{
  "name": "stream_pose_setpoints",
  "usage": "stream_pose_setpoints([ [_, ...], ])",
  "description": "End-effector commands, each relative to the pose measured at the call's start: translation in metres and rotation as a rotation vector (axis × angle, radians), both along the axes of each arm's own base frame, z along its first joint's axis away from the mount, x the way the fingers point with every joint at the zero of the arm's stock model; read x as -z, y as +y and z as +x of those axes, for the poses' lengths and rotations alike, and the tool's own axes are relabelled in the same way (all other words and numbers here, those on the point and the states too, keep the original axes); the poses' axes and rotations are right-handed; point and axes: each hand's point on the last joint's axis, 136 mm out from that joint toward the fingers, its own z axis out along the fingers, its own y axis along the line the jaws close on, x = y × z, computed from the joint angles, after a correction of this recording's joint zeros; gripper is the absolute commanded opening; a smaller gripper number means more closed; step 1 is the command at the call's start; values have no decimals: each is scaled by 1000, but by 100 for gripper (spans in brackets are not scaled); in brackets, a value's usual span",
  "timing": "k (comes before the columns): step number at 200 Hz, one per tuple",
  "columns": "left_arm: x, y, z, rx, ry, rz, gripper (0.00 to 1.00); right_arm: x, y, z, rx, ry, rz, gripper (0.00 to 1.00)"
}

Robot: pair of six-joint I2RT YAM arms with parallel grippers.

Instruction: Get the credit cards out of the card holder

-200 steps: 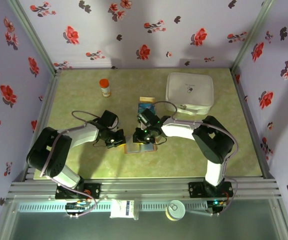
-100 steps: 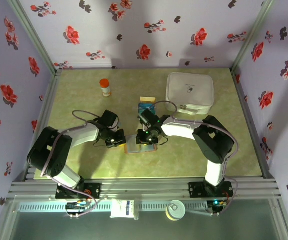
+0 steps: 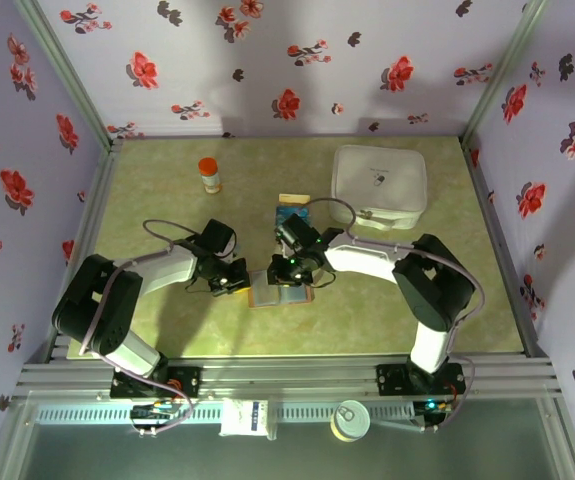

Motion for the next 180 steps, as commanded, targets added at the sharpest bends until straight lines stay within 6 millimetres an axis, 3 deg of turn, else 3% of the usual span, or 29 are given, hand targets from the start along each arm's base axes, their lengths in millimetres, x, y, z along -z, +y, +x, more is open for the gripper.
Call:
stream_pose_setpoints([
  [1, -1, 3, 5, 3, -13, 16, 0, 1, 18, -4, -25, 29, 46, 22],
  [26, 1, 4, 4, 2, -5, 22, 0, 9, 17, -6, -26, 39, 25, 22],
  [66, 2, 5, 3, 5, -1, 27, 0, 21, -1, -5, -17, 25, -70, 22],
  [131, 2, 5, 3, 8, 0, 30, 0, 19, -18, -1, 3, 6, -112, 22],
  [180, -16, -2, 9, -7, -37, -15, 0, 23, -19, -1, 25, 31, -51, 22],
])
